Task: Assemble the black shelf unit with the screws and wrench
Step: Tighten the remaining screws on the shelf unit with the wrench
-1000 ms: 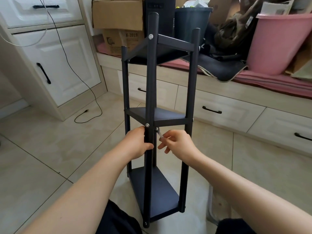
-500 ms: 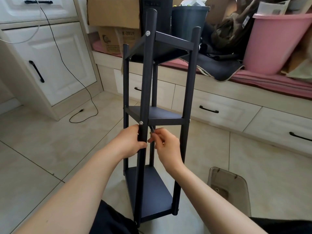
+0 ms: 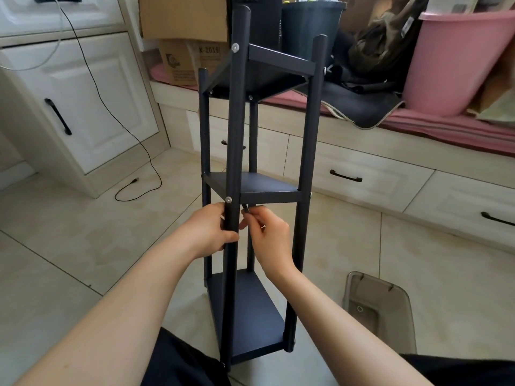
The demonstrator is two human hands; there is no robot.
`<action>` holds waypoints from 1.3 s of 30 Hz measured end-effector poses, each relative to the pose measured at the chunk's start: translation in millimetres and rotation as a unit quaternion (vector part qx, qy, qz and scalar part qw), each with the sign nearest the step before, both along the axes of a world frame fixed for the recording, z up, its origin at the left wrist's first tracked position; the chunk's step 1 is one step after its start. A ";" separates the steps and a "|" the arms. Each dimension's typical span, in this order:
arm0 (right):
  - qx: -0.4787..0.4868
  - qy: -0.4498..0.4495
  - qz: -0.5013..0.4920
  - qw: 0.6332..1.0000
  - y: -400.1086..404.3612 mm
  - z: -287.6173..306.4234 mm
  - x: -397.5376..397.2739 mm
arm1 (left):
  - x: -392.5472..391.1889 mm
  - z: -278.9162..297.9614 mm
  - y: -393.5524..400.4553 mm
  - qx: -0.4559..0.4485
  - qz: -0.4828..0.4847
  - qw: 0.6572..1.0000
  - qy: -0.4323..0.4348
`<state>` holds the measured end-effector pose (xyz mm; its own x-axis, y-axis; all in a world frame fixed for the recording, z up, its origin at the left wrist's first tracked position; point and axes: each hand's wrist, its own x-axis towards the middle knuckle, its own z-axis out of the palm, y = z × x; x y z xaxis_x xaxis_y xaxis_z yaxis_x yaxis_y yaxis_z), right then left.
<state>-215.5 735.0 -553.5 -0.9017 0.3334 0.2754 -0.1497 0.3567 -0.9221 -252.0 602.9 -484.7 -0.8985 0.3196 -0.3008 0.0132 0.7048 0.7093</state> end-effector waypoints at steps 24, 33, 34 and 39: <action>-0.043 0.055 0.000 0.998 -18.0 -26.1 -26.2 | 0.6 4.0 -2.4 0.001 0.002 1.000 -0.011; -0.126 0.045 -0.005 0.991 -25.6 -30.2 -45.4 | -0.1 2.1 -2.6 0.002 0.002 1.000 -0.013; -0.125 0.048 -0.003 0.991 -25.7 -30.4 -45.8 | -0.6 2.2 -2.8 0.001 0.001 1.000 -0.011; -0.086 0.068 0.010 0.994 -19.8 -30.7 -42.4 | -1.0 2.5 -4.8 0.007 0.003 1.000 -0.019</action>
